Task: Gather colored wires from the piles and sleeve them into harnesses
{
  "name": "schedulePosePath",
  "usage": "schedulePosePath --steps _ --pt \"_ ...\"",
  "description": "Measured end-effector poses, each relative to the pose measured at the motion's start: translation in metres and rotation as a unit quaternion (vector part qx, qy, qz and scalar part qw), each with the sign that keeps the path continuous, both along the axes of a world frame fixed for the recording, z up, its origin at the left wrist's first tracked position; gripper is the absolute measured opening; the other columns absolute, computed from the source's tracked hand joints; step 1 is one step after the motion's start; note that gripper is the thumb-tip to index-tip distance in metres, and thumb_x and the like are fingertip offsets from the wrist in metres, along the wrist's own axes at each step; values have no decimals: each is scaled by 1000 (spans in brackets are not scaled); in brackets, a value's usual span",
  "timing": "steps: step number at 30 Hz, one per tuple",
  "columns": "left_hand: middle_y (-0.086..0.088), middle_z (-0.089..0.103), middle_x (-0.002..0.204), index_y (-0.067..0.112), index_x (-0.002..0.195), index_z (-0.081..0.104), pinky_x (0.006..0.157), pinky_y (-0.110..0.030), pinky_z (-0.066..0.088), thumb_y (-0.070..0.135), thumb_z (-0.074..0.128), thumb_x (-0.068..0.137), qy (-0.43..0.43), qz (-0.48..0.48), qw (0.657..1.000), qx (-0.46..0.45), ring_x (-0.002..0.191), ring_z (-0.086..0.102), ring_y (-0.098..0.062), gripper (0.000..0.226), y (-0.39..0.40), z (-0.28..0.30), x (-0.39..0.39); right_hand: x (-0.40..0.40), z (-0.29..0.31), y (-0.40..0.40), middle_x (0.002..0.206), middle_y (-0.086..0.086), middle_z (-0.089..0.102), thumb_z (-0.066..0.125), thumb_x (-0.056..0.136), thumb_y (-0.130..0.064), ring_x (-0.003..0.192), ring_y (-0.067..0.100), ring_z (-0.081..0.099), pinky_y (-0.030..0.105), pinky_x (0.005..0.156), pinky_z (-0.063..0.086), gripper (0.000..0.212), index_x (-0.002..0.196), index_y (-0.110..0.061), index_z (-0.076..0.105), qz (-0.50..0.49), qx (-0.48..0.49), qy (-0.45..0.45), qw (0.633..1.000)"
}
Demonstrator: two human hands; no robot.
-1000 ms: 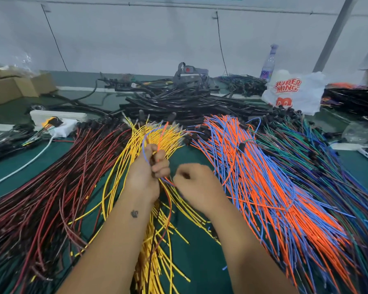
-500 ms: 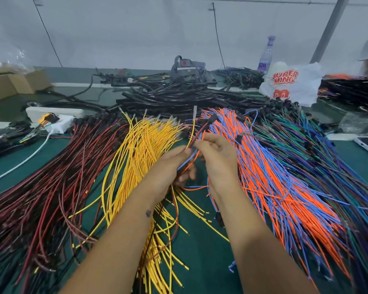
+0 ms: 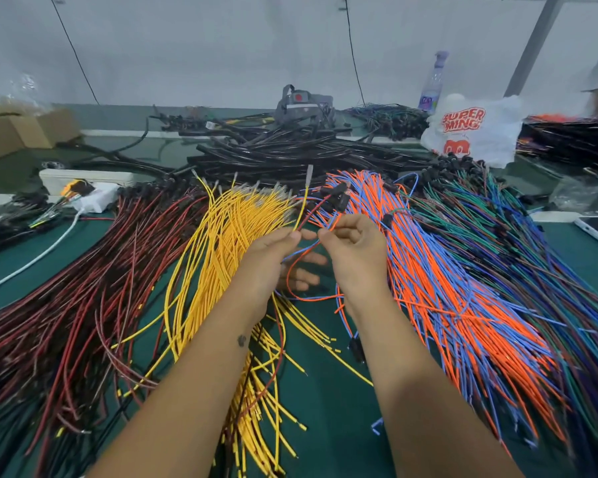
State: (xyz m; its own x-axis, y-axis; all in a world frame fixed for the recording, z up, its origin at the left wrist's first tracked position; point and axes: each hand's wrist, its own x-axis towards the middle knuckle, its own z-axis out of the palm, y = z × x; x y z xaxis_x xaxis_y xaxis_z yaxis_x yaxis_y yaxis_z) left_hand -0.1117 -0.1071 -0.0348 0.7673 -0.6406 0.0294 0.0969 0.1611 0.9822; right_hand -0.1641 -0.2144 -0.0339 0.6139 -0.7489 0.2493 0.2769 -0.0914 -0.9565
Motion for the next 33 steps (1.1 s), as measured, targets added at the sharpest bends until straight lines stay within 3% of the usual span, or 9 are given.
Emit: schedulePosePath --steps 6,12,17,21,23,25,28,30,33 --pt "-4 54 46 13 92 69 36 -17 24 17 41 101 -61 3 997 38 32 31 -11 29 -3 1 -4 2 -2 -1 69 3 61 67 87 0 53 5 56 11 53 42 24 80 -17 51 -3 35 -41 999" --pt "5 44 41 10 88 62 38 -15 28 23 33 104 -118 11 987 108 35 33 -7 35 -6 1 -8 6 0 6 61 -5 70 55 95 0 48 2 54 15 45 42 24 83 -17 43 25 123 -91 988" --pt "3 45 45 11 82 61 40 -15 29 21 33 104 -135 -17 986 93 37 35 -6 37 -5 -3 -7 7 1 1 62 -5 62 58 93 -3 58 9 48 25 61 39 24 80 -20 48 -1 142 -121 982" --pt "7 42 42 14 77 58 38 -17 25 18 34 103 -150 0 982 114 37 32 -6 37 -8 -5 -8 5 7 -1 55 -12 58 57 95 -6 55 7 48 23 55 38 24 78 -21 50 9 124 -103 987" --pt "8 38 40 14 72 53 37 -18 22 15 33 103 -123 23 985 118 34 29 -5 37 -12 -3 -7 7 15 4 66 -11 63 53 98 -10 62 10 52 24 55 38 18 83 -20 52 49 118 -73 989" --pt "8 38 41 14 69 48 37 -17 21 12 33 103 -82 42 990 107 35 31 -6 37 -15 6 -1 9 23 14 77 -8 64 56 97 -19 68 12 54 22 58 41 8 103 -23 53 103 105 -13 989" --pt "-1 45 52 15 69 49 41 -16 27 7 37 97 -33 53 993 101 43 41 -15 31 -14 33 9 11 24 29 101 -8 66 60 94 -32 90 9 62 25 78 48 49 137 -32 35 160 20 95 982" --pt "4 42 46 17 70 46 37 -11 28 7 33 97 18 73 995 58 34 40 -8 32 -9 54 18 10 26 37 117 -1 64 54 95 -43 106 16 62 33 94 47 46 136 -25 45 191 -43 145 970" --pt "8 27 39 19 74 41 33 -12 18 10 25 101 90 100 991 -11 29 23 -5 33 4 82 37 8 28 49 97 8 68 53 96 -41 85 20 65 30 78 47 42 127 -12 55 223 -93 194 951"
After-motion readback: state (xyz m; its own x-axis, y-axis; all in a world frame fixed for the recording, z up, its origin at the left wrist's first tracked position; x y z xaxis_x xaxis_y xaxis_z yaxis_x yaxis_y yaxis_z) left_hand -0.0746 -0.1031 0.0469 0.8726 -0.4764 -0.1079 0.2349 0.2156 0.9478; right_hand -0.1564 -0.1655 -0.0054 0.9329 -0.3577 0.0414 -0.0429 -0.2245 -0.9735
